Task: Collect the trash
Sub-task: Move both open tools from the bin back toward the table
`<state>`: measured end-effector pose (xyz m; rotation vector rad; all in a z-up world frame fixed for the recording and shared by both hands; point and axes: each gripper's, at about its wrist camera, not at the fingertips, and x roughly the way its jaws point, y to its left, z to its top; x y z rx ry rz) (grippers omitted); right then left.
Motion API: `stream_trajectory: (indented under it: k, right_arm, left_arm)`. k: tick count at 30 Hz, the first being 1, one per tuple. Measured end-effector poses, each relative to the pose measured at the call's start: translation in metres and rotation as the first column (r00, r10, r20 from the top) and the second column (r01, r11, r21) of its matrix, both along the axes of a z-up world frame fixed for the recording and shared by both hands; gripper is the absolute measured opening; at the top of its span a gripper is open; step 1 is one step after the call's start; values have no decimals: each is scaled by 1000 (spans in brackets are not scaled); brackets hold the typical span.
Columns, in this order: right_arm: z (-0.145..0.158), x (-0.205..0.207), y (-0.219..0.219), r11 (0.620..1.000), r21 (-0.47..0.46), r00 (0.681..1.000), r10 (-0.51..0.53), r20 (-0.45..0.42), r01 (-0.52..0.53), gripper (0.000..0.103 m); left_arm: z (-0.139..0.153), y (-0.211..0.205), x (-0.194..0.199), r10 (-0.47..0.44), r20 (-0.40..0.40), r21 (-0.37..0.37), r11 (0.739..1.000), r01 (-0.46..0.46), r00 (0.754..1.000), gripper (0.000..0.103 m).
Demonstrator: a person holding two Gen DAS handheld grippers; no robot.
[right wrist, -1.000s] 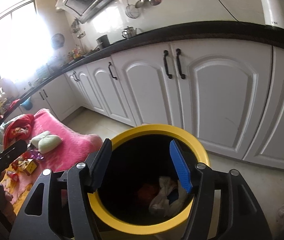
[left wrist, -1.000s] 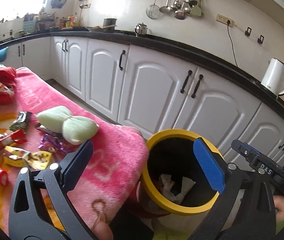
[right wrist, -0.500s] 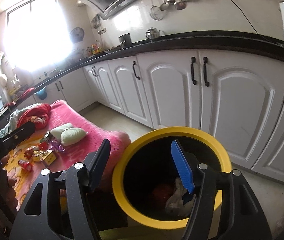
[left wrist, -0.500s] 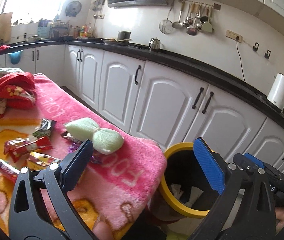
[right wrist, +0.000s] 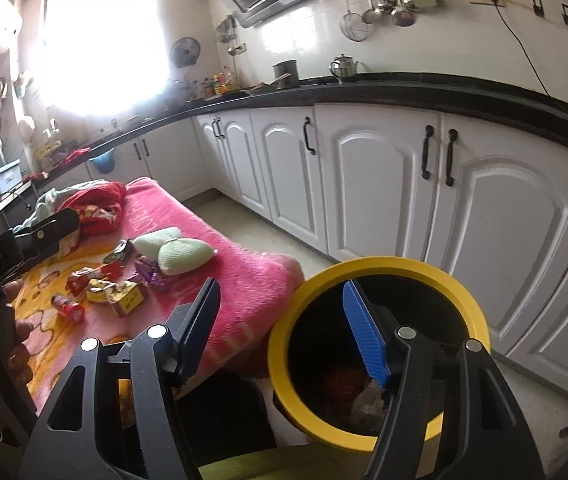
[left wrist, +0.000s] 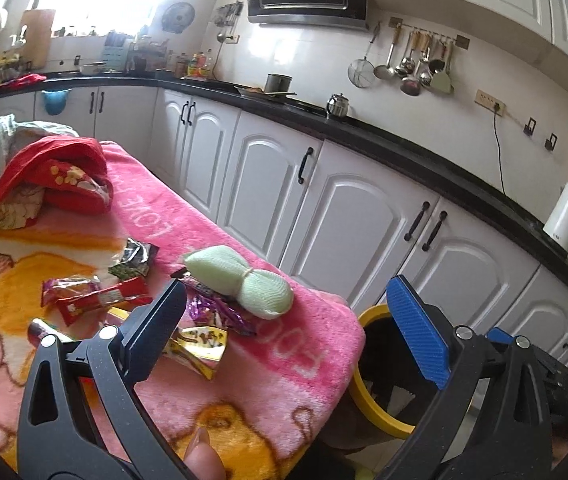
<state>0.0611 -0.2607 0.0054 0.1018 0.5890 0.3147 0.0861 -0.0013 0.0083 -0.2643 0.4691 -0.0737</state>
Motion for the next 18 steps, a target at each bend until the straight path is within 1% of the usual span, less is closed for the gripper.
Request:
stream_trajectory:
  k: [1,2,3,6,13,18]
  right_arm:
    - [1,-1,3,1000,-2,1000,5,2,-5,66]
    - [2,-2,5,1000,-3,1000,5,4,-5,72]
    - [3,-3,8,1000,0,1000,5,8,-5,73]
    - [6,-5,15,1000,-4,1000,17,19,-17,73]
    - [10,-2,35,998,4,998,61,6,-61,73]
    - [9,2,62,993,8,993,115,-12,-115,73]
  left_arm:
    - [1,2,0,3,1,-3,1000,-3,1000,92]
    - [1,4,-1,6,3,-5,1000,-6,1000,92]
    - [3,7,-2,12,5,-5,1000,-12,1000,92]
    - [4,13,-4,25,11,-11,1000,-25,1000,92]
    - [6,30,-5,48,17,-26,999,-47,999,92]
    - [5,52,-2,87,4,-34,996,-87,996,92]
